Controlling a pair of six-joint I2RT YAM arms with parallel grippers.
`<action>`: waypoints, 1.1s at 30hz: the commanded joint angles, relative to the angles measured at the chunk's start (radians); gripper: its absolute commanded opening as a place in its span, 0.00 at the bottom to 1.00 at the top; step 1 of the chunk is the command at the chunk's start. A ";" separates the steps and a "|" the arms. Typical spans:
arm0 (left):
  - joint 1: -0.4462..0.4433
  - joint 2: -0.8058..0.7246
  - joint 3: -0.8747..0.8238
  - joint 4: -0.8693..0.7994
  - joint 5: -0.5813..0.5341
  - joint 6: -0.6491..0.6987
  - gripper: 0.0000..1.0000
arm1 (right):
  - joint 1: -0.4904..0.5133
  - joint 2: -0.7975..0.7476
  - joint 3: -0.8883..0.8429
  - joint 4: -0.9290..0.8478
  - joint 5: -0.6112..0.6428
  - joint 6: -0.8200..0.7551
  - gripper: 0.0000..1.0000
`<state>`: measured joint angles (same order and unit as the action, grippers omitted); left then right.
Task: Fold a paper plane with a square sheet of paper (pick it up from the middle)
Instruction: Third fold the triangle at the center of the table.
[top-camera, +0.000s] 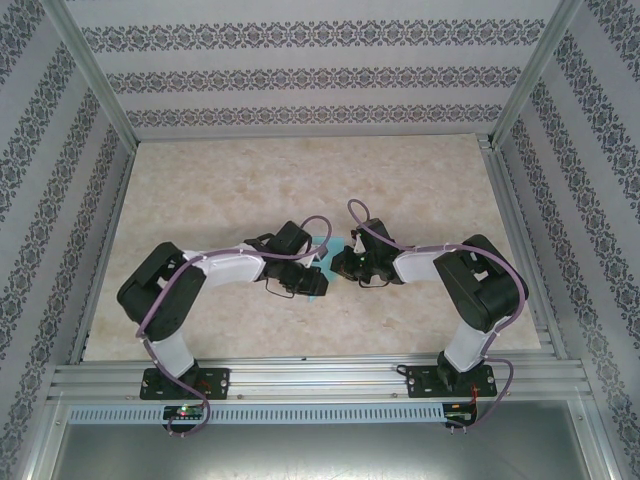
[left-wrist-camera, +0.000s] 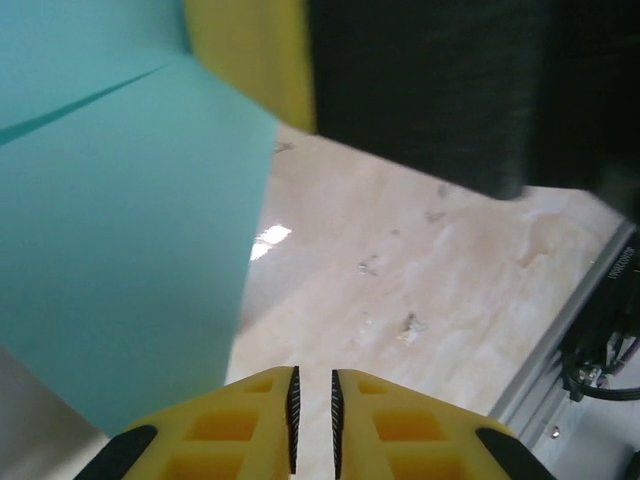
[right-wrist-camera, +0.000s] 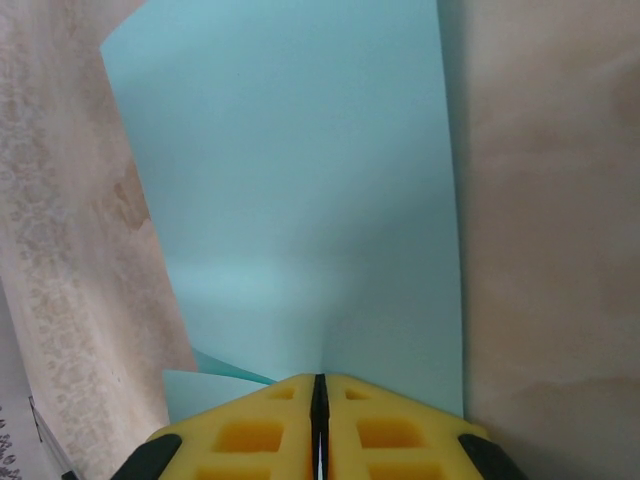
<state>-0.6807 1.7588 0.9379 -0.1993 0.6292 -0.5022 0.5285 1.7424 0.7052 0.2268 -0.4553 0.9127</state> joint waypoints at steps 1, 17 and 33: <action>0.003 0.038 0.031 -0.022 -0.002 -0.013 0.18 | 0.014 0.025 -0.012 -0.089 0.074 -0.020 0.11; 0.048 0.007 -0.084 -0.002 -0.016 -0.041 0.16 | 0.010 0.042 0.015 -0.152 0.090 -0.061 0.12; 0.154 -0.047 -0.207 0.016 0.081 -0.157 0.16 | 0.007 0.025 0.015 -0.194 0.107 -0.080 0.12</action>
<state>-0.5404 1.7367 0.7448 -0.0154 0.7605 -0.6865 0.5346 1.7420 0.7376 0.1562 -0.4316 0.8631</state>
